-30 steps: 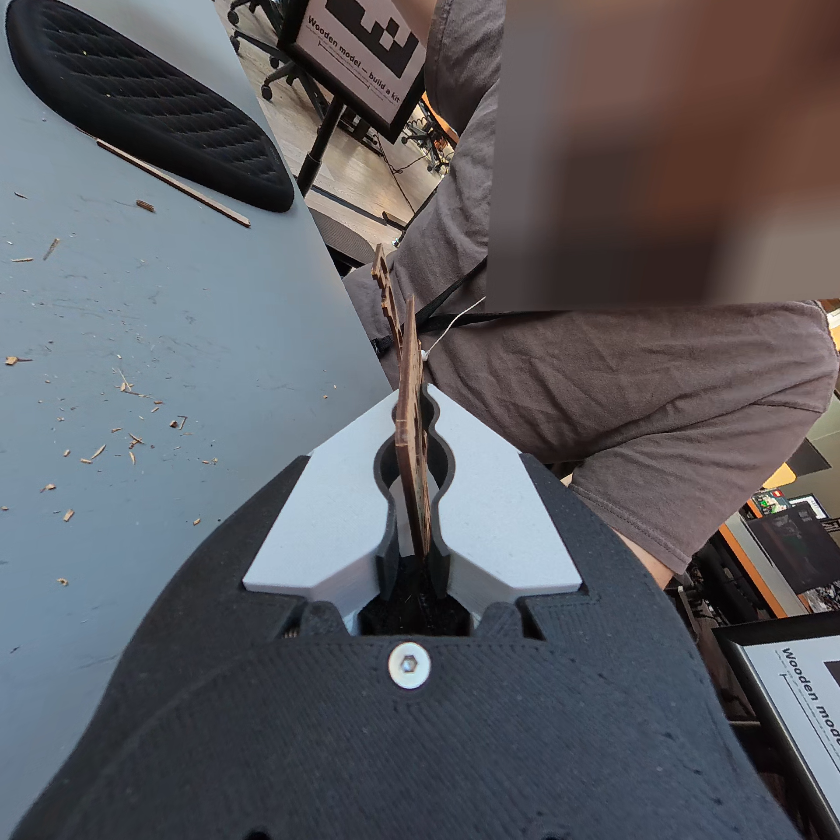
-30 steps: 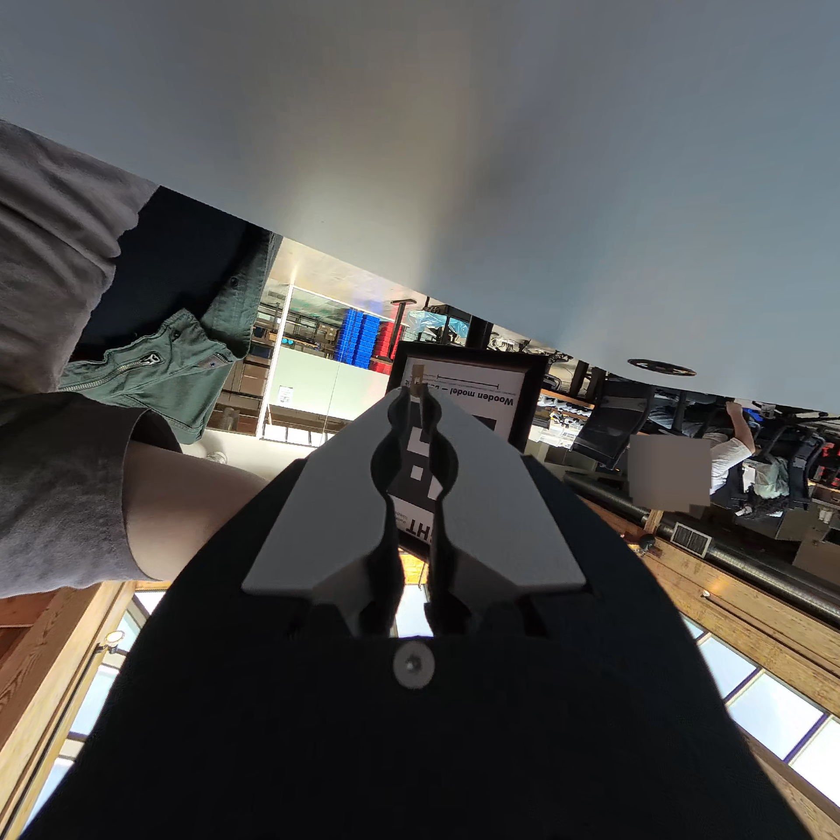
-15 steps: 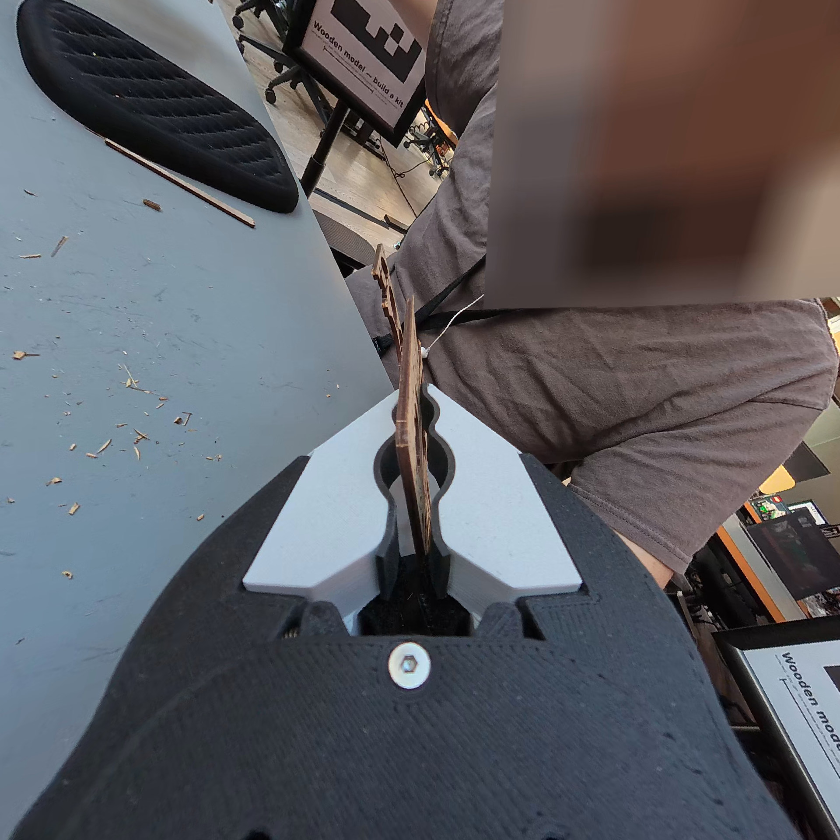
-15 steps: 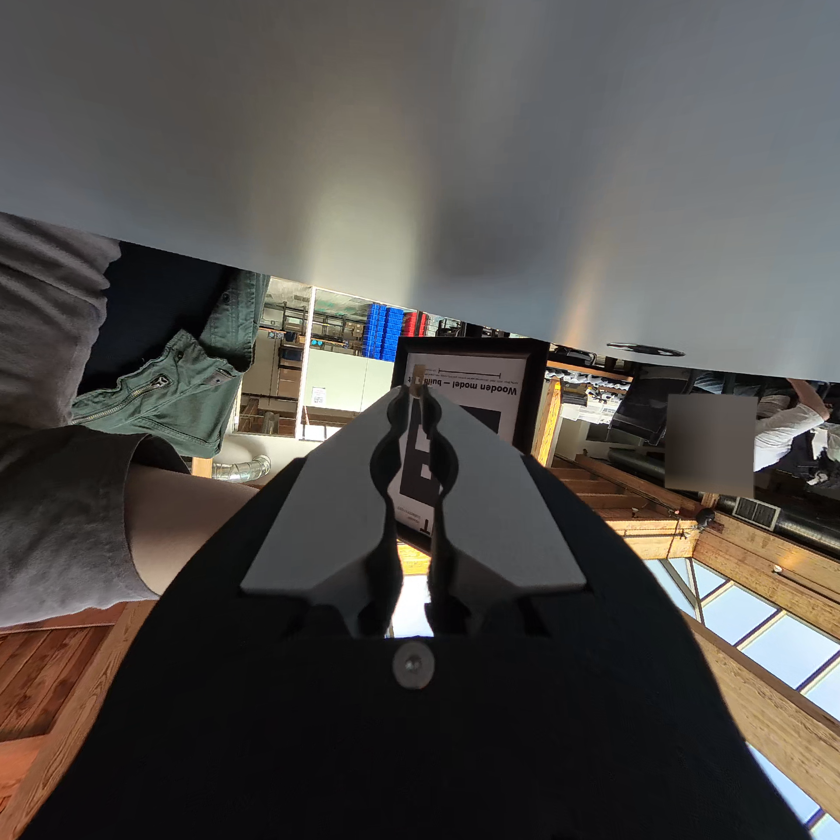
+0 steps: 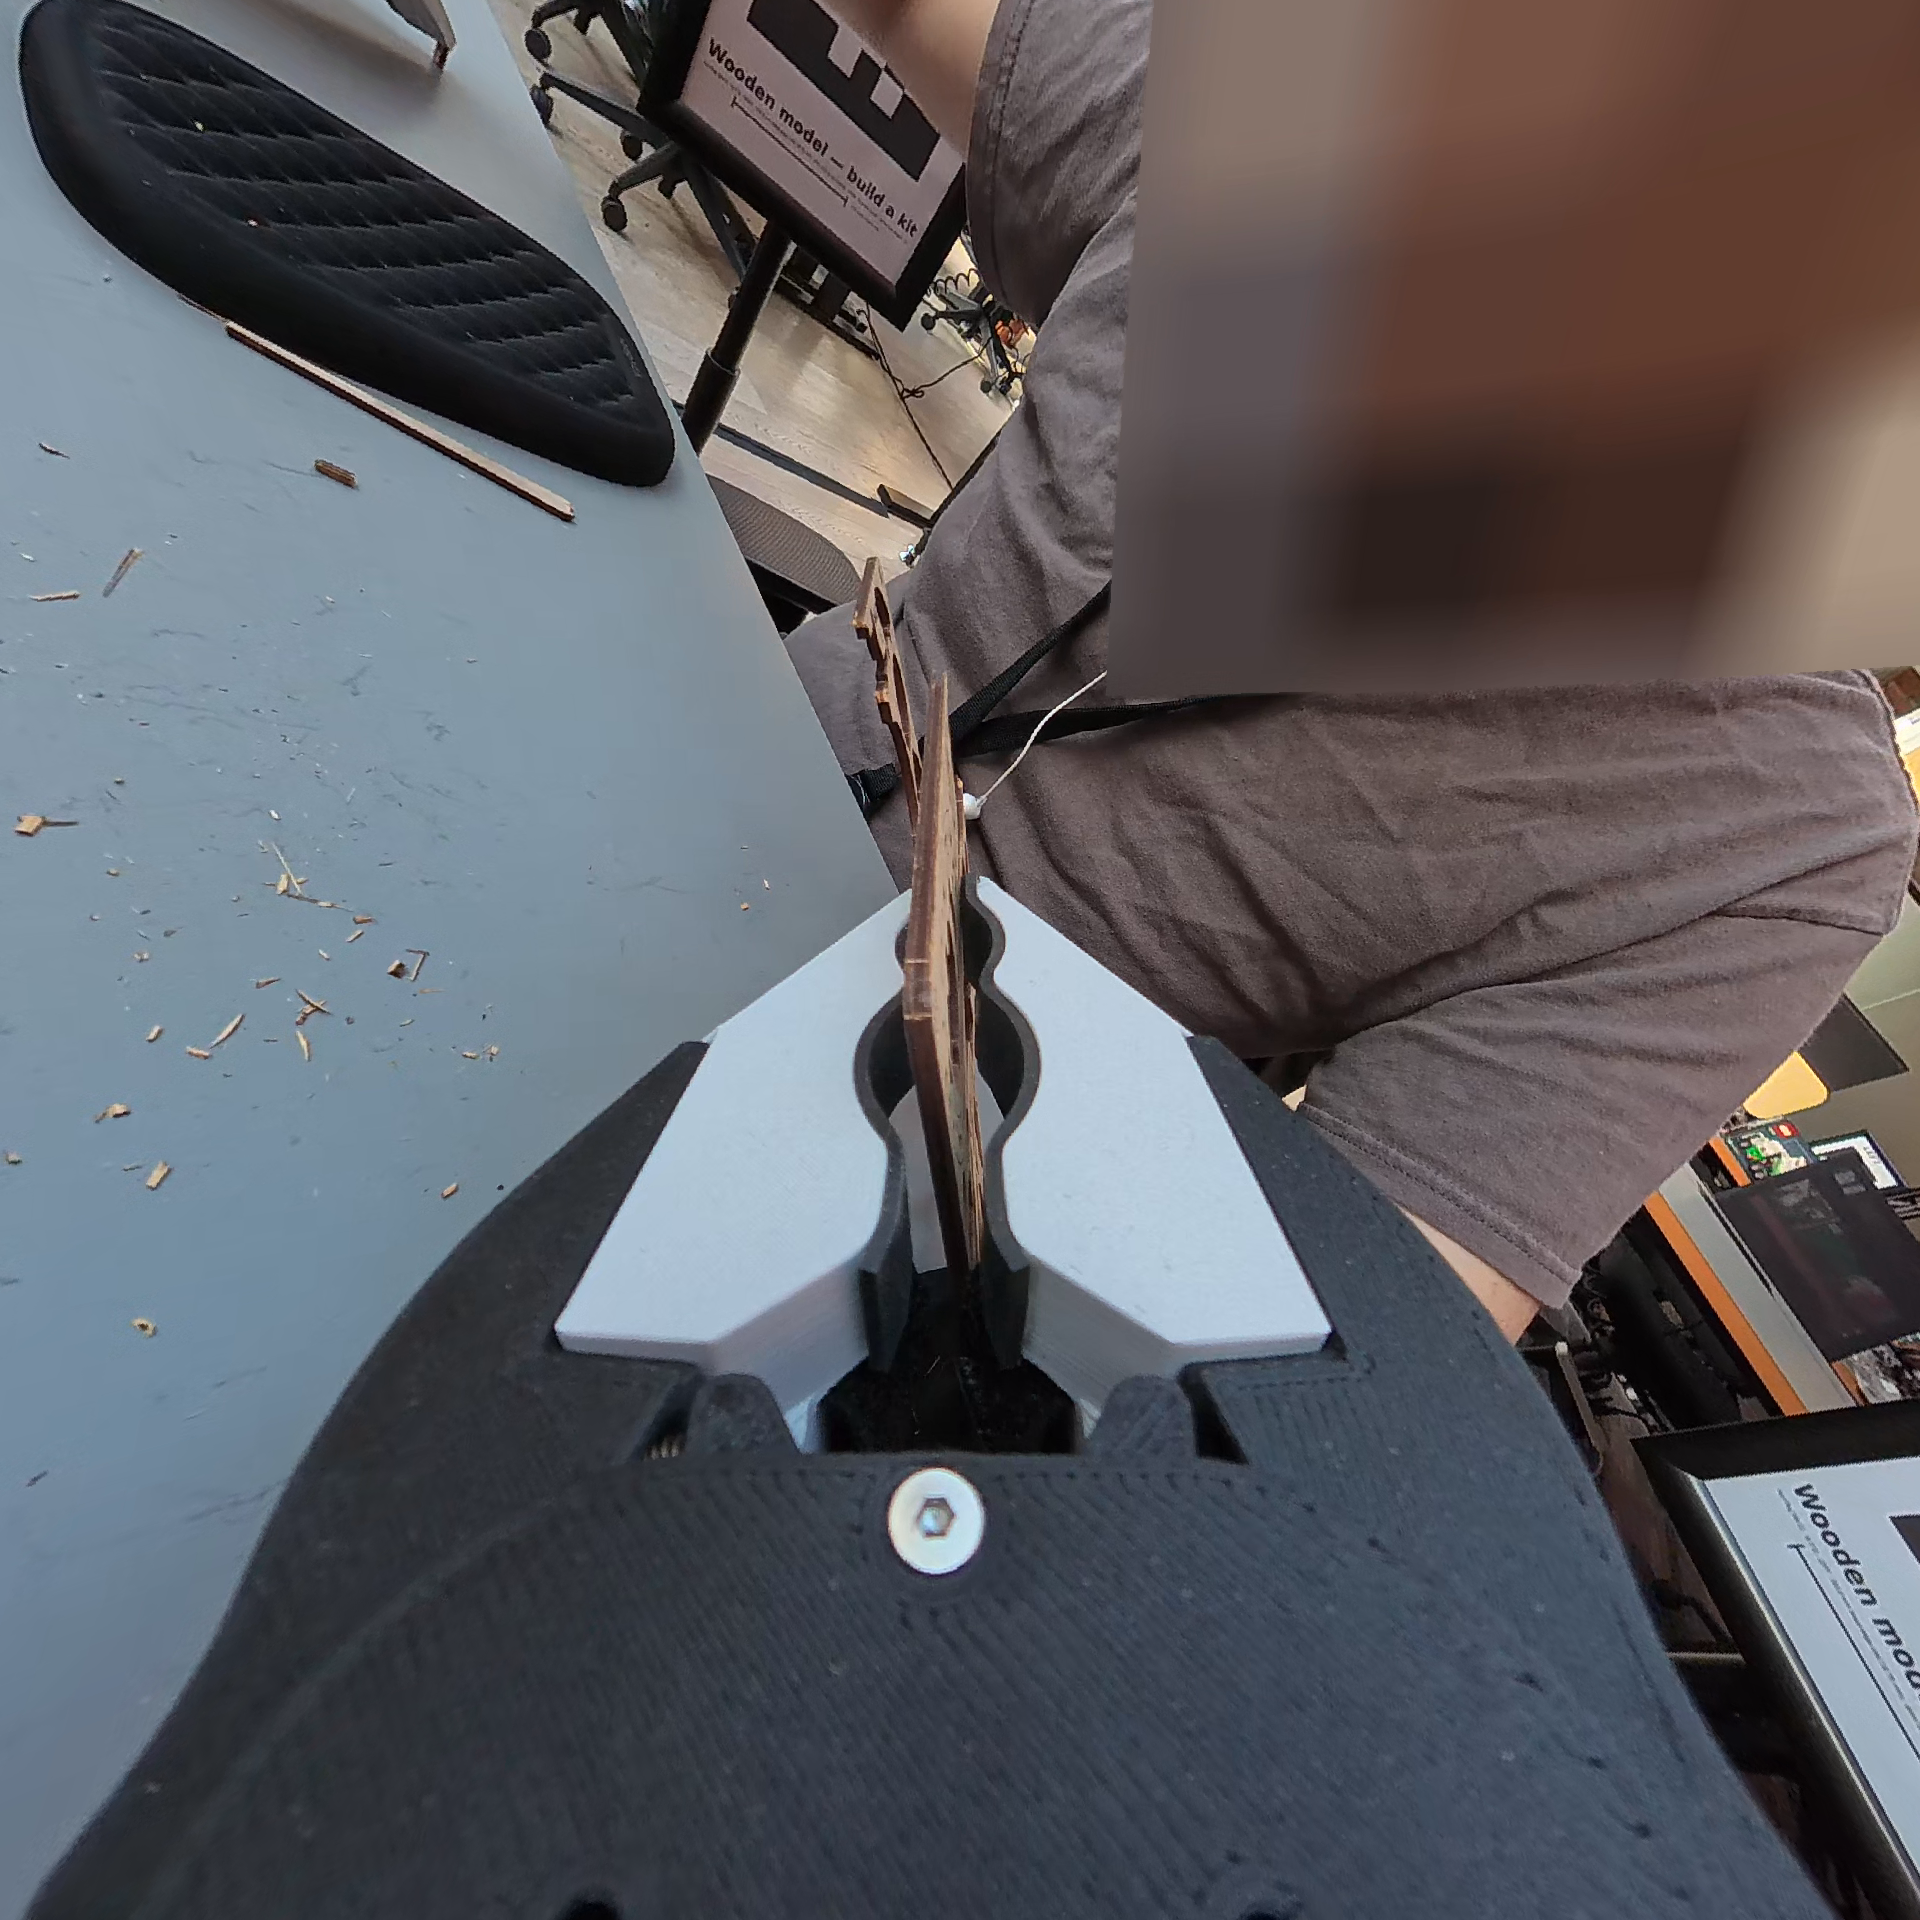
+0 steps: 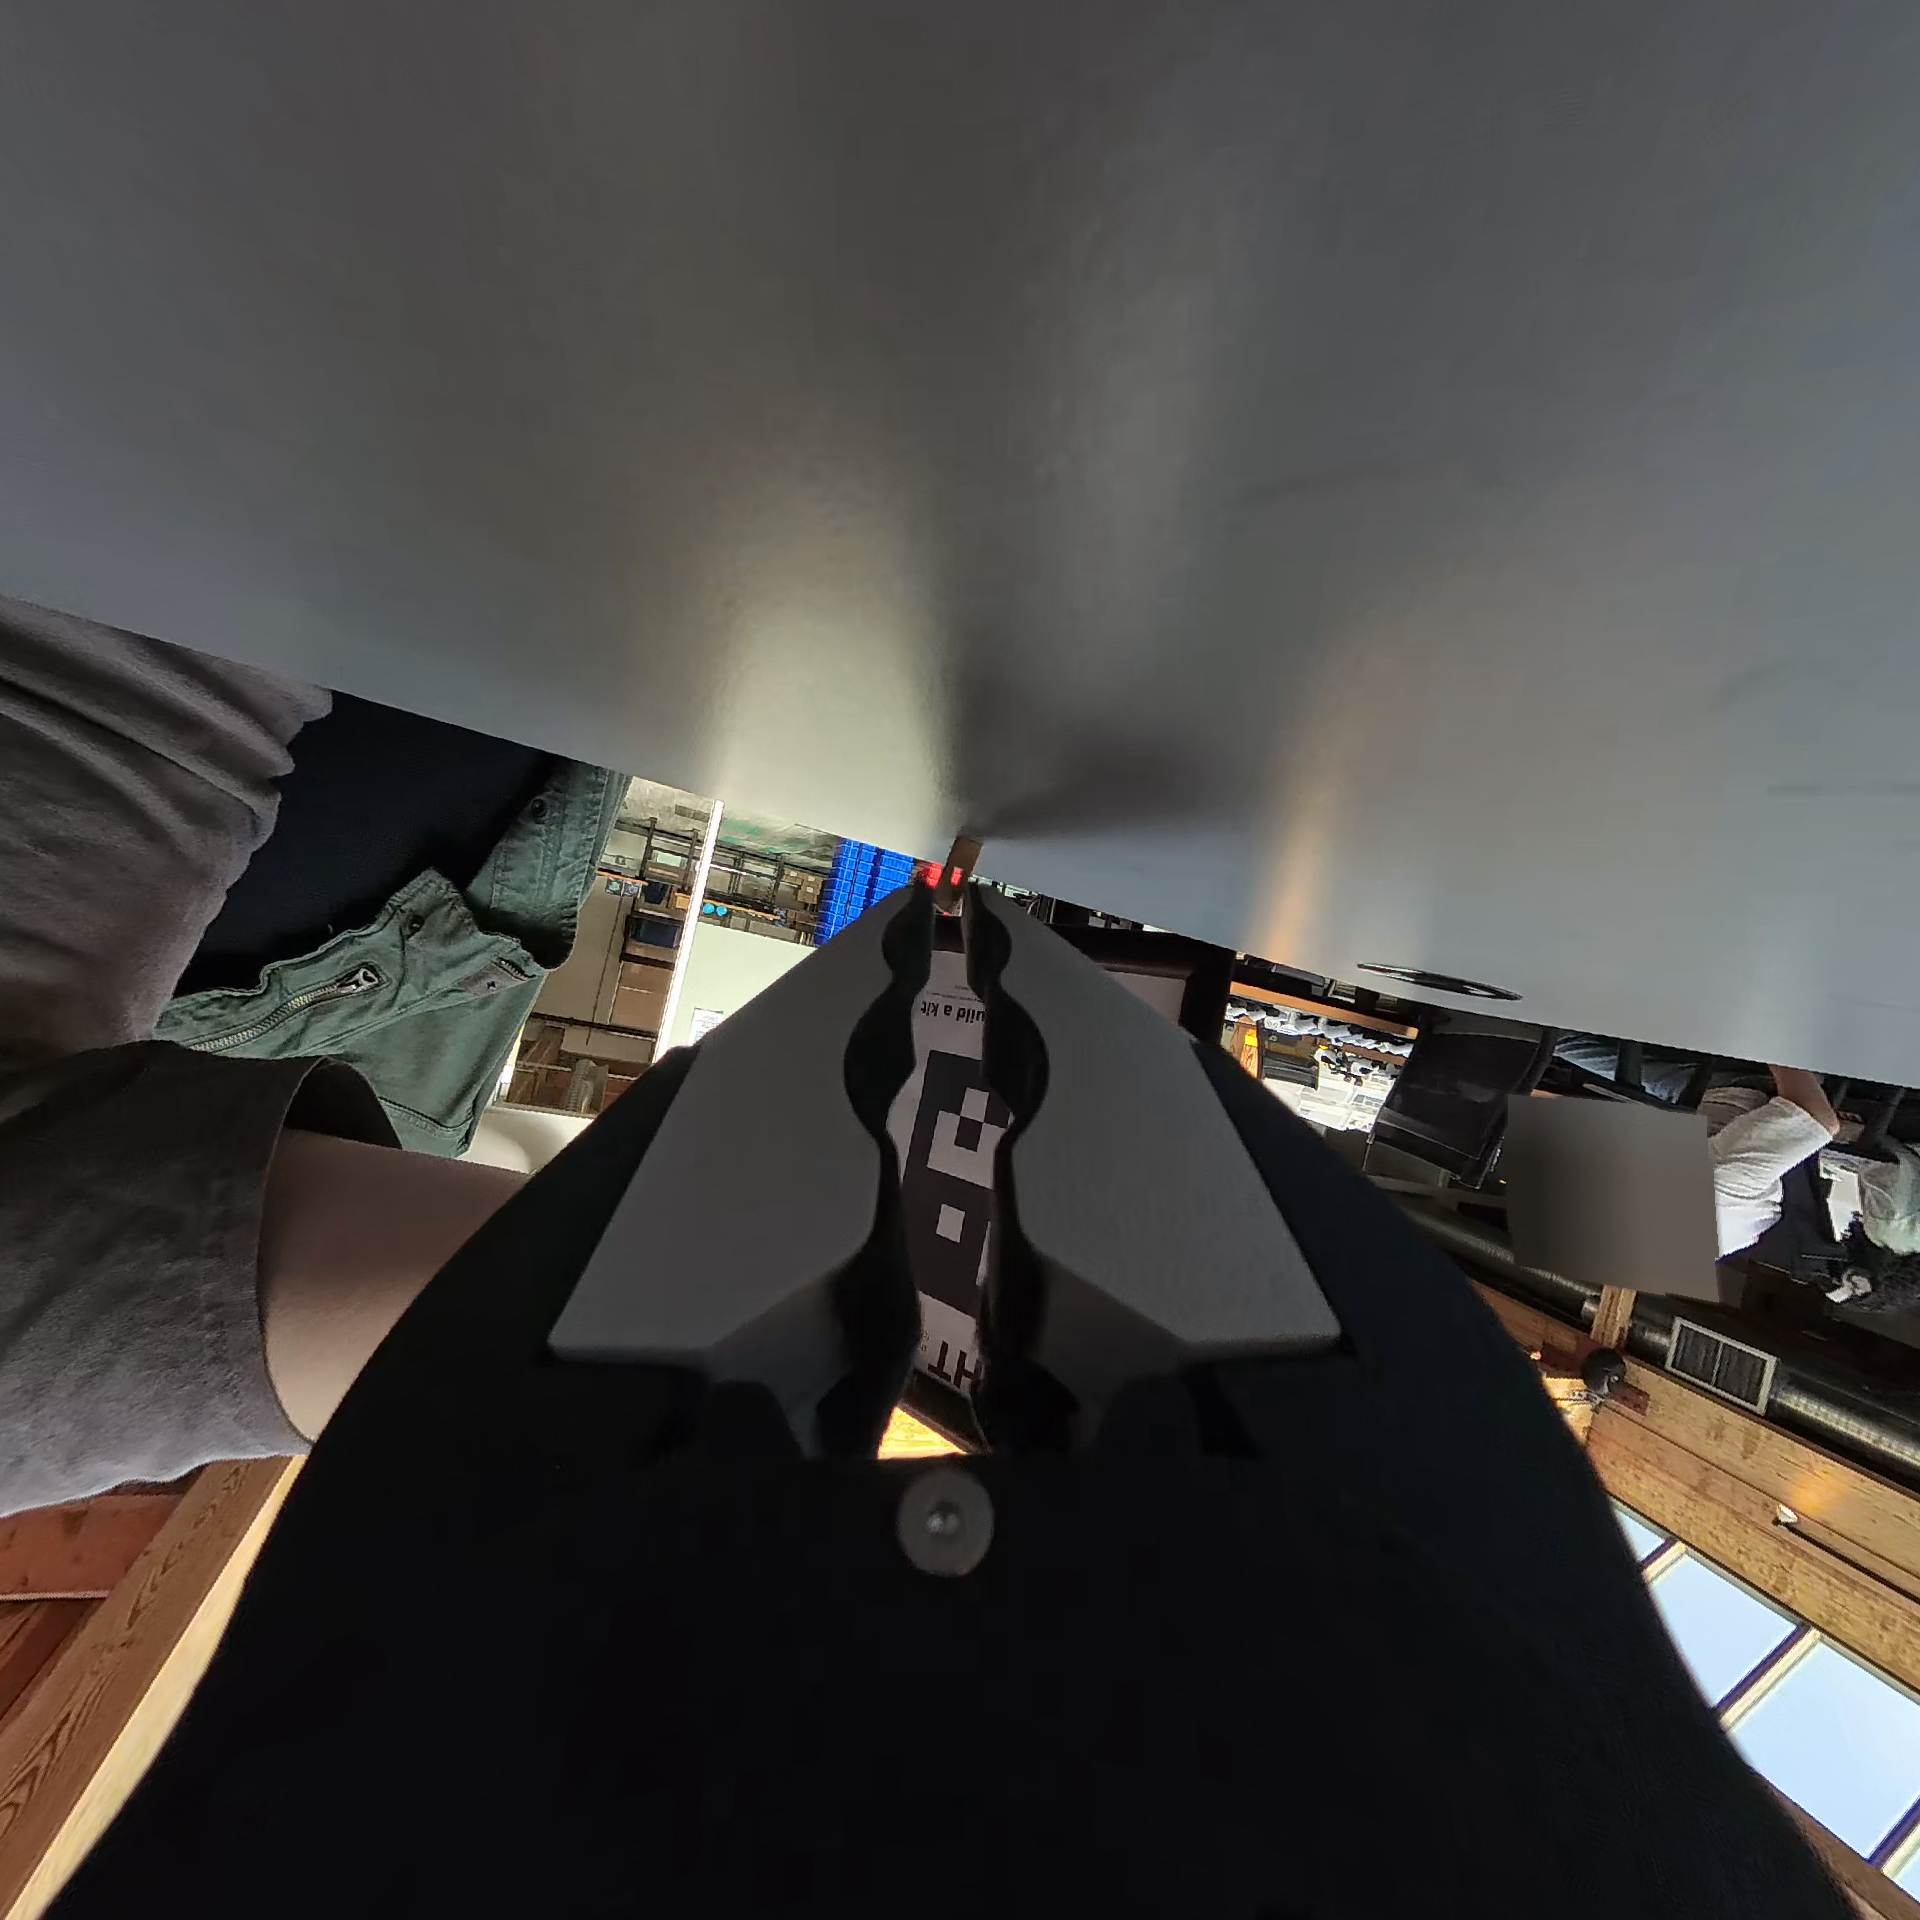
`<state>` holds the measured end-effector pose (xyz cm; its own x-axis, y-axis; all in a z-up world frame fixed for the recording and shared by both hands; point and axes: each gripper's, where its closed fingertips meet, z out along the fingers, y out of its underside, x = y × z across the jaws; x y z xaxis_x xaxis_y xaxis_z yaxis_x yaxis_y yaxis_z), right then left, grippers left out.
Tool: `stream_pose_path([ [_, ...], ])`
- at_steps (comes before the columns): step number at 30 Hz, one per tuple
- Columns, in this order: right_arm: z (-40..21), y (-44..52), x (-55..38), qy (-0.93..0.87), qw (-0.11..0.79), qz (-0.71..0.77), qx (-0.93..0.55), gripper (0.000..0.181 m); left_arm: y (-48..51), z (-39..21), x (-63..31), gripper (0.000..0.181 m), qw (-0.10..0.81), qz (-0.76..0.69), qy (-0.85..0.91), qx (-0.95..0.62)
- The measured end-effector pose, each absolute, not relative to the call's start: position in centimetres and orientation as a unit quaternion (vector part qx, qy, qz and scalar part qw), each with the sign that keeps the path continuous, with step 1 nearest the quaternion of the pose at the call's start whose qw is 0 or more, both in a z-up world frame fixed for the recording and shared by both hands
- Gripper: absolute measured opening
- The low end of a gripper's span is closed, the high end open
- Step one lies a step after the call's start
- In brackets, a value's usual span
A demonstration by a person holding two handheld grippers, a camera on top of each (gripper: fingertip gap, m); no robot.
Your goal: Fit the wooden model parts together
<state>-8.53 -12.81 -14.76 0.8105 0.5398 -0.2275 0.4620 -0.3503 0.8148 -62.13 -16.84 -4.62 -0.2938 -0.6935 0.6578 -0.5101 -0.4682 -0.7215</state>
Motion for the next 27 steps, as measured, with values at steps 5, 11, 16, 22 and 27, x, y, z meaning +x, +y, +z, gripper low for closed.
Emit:
stream_pose_path([
  [5, -15.0, -12.7, -8.6, 0.307, 0.476, 0.036, 0.823, 0.004, -16.9, -4.6, -62.1, 0.0, 0.074, -0.621, 0.511, -0.59],
  [11, -15.5, -12.3, -8.8, 0.316, 0.463, 0.032, 0.828, 0.002, -16.9, -4.6, -62.1, 0.0, 0.075, -0.621, 0.512, -0.589],
  [16, -15.4, -12.1, -8.9, 0.319, 0.454, 0.028, 0.832, 0.002, -17.0, -4.7, -62.1, 0.0, 0.071, -0.62, 0.513, -0.589],
  [22, -13.4, -12.6, -9.0, 0.306, 0.35, -0.015, 0.885, 0.003, -17.0, -4.7, -62.1, 0.0, 0.071, -0.619, 0.512, -0.591],
  [27, -13.9, -8.7, -9.1, 0.305, -0.051, -0.066, 0.949, 0.01, -17.0, -4.8, -62.0, 0.0, 0.069, -0.62, 0.513, -0.59],
])
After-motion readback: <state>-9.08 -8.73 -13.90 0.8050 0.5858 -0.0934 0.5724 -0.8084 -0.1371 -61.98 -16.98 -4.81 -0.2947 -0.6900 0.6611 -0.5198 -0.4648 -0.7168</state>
